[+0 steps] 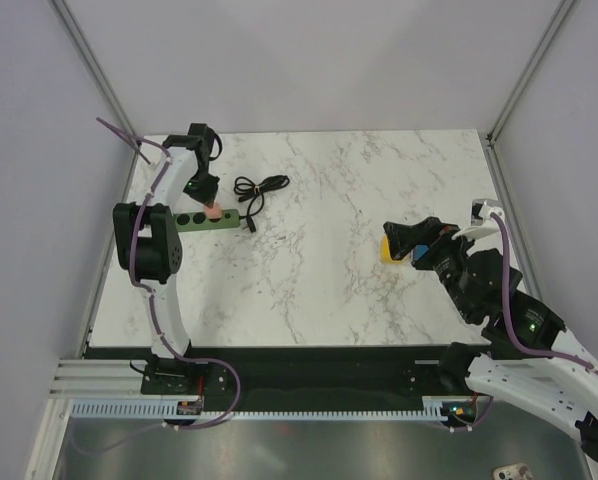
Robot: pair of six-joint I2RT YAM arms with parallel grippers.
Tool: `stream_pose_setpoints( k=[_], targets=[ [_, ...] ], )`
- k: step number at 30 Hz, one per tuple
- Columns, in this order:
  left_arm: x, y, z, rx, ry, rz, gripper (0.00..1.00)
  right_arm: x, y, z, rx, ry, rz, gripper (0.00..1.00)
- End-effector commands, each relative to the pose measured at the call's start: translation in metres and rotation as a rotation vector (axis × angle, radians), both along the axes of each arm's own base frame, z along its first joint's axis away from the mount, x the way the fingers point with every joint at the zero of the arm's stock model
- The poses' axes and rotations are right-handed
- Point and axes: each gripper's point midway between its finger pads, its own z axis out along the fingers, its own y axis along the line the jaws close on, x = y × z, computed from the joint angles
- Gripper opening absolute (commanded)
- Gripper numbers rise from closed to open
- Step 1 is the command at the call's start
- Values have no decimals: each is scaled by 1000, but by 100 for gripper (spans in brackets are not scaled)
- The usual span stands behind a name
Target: Insert the plug
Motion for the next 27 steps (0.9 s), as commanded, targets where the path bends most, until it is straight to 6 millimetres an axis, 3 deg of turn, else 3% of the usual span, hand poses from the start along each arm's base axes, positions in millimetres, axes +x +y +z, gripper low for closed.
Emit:
stream_pose_setpoints(
  k=[1, 5, 9, 11, 12, 14, 15, 16, 17, 19, 20, 21, 22, 24, 25, 26, 27],
  targets=[
    [9, 3, 49, 23, -87, -45, 2, -1, -5, 17, 11, -20, -11, 98],
    [21, -14, 115, 17, -239, -189, 3, 1, -9, 2, -63, 8, -28, 98],
    [8, -56, 146, 27, -304, -449, 10, 1, -13, -17, -135, 61, -43, 98],
    [-4, -88, 149, 58, -311, -651, 9, 1, -18, -23, -110, 85, -82, 98],
    [-23, -113, 152, 93, -312, -811, 9, 1, -18, -27, -105, 96, -84, 98],
    [-32, -144, 159, 126, -372, -954, 10, 1, -16, -38, -94, 120, -88, 98],
    [-42, -161, 162, 113, -402, -1032, 11, 1, -16, -42, -93, 128, -90, 98],
    [-65, -183, 160, 105, -413, -1166, 15, 0, -15, -48, -103, 139, -84, 98],
    [-71, -199, 167, 80, -476, -1232, 16, 0, -14, -50, -105, 142, -78, 98],
    [-104, -217, 169, 11, -525, -1351, 20, -2, -9, -52, -112, 151, -49, 98],
    [-106, -223, 176, -6, -586, -1369, 22, -2, -9, -54, -116, 158, -49, 98],
    [-119, -232, 178, -69, -620, -1424, 25, -3, -9, -57, -121, 174, -47, 98],
    [-136, -228, 180, -78, -666, -1468, 33, -4, -9, -57, -119, 178, -48, 98],
    [-149, -232, 195, -106, -777, -1515, 42, -6, -10, -59, -112, 192, -49, 98],
    [-158, -229, 184, -115, -777, -1538, 55, -8, -10, -58, -95, 194, -45, 98],
    [-169, -225, 200, -113, -848, -1550, 65, -8, -10, -60, -88, 198, -46, 98],
    [-178, -229, 201, -141, -887, -1588, 74, -9, -11, -59, -65, 196, -48, 98]
  ],
)
